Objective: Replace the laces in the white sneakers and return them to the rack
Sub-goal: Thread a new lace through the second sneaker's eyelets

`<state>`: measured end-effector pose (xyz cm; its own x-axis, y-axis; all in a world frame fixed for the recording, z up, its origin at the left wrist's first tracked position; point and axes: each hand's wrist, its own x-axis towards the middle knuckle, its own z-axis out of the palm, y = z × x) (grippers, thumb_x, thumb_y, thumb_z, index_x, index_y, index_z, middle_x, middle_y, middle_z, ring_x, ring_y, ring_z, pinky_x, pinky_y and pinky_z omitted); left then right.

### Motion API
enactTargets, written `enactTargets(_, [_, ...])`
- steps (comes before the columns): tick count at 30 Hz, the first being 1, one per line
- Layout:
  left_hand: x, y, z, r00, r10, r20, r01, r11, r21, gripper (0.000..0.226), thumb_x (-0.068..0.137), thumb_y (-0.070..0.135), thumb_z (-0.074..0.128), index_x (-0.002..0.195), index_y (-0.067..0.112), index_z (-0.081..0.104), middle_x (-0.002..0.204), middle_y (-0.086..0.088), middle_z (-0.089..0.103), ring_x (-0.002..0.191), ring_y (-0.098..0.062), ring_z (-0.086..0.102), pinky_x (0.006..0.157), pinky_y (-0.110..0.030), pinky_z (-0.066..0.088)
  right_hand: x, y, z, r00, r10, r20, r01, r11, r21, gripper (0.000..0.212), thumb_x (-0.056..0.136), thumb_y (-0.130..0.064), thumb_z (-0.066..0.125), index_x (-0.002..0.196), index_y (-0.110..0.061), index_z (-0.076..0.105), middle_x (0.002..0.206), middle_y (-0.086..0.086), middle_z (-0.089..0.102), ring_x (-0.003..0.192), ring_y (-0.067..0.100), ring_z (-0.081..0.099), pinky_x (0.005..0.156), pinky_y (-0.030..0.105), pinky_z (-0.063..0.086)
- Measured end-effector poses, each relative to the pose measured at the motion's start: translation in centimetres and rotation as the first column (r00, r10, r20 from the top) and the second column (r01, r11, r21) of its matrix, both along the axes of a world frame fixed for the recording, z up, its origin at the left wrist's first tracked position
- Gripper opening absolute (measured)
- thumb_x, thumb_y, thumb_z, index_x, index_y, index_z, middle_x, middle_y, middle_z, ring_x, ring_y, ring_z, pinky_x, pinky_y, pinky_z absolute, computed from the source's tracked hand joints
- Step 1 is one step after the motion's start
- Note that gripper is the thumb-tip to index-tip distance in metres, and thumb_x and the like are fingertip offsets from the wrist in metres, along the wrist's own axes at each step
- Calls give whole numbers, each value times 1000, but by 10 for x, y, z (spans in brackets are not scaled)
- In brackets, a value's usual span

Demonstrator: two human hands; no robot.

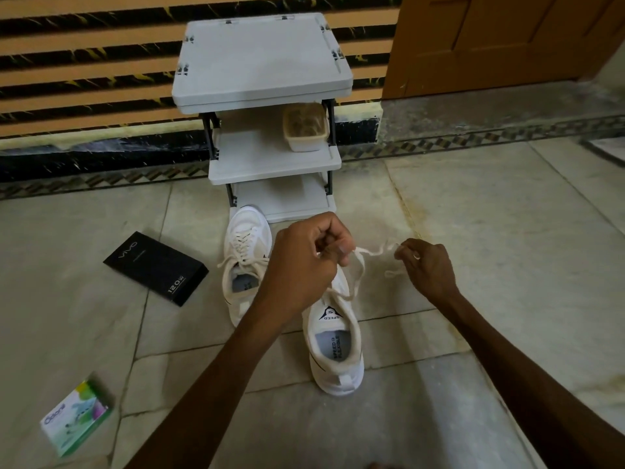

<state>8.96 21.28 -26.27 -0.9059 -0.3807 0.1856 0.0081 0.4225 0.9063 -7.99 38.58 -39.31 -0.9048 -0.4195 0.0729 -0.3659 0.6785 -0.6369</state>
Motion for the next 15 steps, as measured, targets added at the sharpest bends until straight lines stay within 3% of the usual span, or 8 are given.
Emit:
enactTargets(3, [-2,-11,-8,985,119,123,-66,928,-366,23,83,10,70,73,28,59,91,10,59,91,-11,55,81,-34,48,9,-8,21,997,76,-30,-79,990,-118,29,94,-39,49,77,-28,69,80,-11,70,77,19,64,69,42,53])
enactTargets(5, [-1,-13,-14,977,192,94,-126,874,-469,18,82,11,72,78,26,62,105,7,50,102,-11,46,83,-26,39,18,-15,39,988,142,-60,-151,970,-191,26,96,-32,56,78,-21,71,81,-11,70,73,7,64,71,32,48])
enactTargets(9, [-2,-6,-20,986,168,26,-149,928,-342,12,88,16,66,82,24,59,103,9,50,102,-8,48,83,-17,37,39,-24,74,954,276,-117,-298,904,-306,23,96,-23,55,79,-19,69,88,-12,67,87,-7,58,75,13,36])
enactTargets(12, [-7,2,-23,990,139,29,-130,972,-198,8,93,18,59,85,19,59,94,7,61,94,-10,57,82,-28,45,49,-29,86,928,347,-137,-373,869,-325,22,97,-22,54,82,-20,68,93,-13,67,94,-9,54,85,28,40])
enactTargets(15, [-13,5,-24,986,165,32,-163,985,-57,13,97,21,54,88,13,59,89,5,67,82,-7,61,74,-22,46,56,-34,94,906,387,-170,-422,846,-325,21,98,-17,54,82,-19,67,93,-9,67,94,-8,54,84,34,40])
